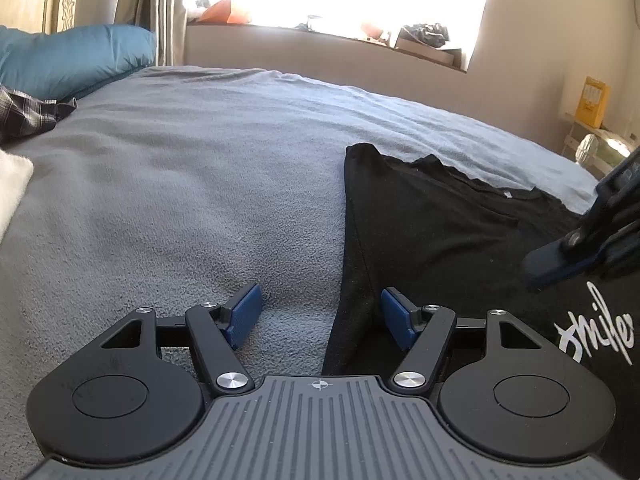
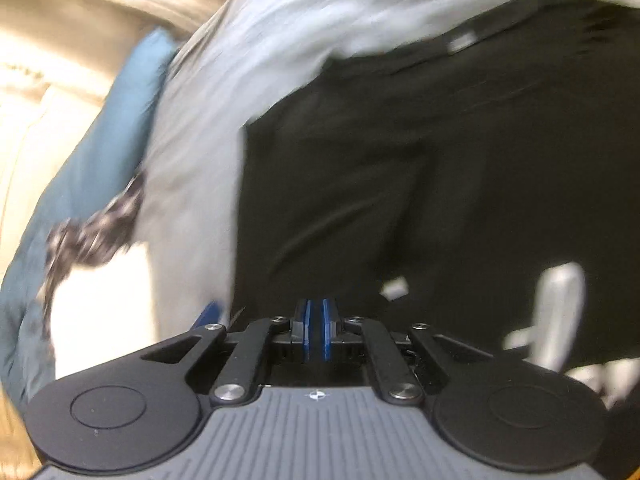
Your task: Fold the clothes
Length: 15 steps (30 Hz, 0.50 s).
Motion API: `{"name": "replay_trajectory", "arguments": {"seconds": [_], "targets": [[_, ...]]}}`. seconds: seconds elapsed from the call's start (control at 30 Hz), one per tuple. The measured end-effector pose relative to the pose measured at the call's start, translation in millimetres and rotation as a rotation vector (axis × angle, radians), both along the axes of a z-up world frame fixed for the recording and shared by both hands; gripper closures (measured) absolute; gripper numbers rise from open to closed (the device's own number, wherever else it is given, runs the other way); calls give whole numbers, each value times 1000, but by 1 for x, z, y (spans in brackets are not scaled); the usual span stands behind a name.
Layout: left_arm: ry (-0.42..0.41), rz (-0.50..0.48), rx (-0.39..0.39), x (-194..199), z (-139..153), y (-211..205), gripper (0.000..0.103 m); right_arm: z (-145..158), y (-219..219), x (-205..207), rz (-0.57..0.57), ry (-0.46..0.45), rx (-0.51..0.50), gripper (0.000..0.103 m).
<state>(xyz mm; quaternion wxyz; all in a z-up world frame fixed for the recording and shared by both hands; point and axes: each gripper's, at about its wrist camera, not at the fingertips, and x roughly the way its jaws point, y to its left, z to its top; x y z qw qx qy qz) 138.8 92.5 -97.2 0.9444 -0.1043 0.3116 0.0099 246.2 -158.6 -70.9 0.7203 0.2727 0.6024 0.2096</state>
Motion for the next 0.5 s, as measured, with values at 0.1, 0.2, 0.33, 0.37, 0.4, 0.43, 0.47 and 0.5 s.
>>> {"name": "replay_trajectory", "arguments": {"seconds": [0.1,0.2,0.33,0.37,0.4,0.43,0.47,0.5], "targets": [[12,12,-82,-1,5,12,36,0,10,-5,21,19,27,100],[33,31,-168,-3,11,26,36,0,20,-10,42,37,54,97],[47,26,-154,0,9,24,36,-1,33,-17,70,62,91,96],[46,27,-131,0,8,20,36,-1,37,-19,77,68,100,96],[45,28,-113,-1,8,17,36,-5,42,-20,82,79,93,96],[45,27,-97,-1,8,15,36,-11,49,-20,86,90,84,96],[46,27,-93,-2,9,15,36,-18,50,-22,75,116,98,96],[49,27,-96,-3,10,16,36,-25,50,-23,60,144,116,98]]}}
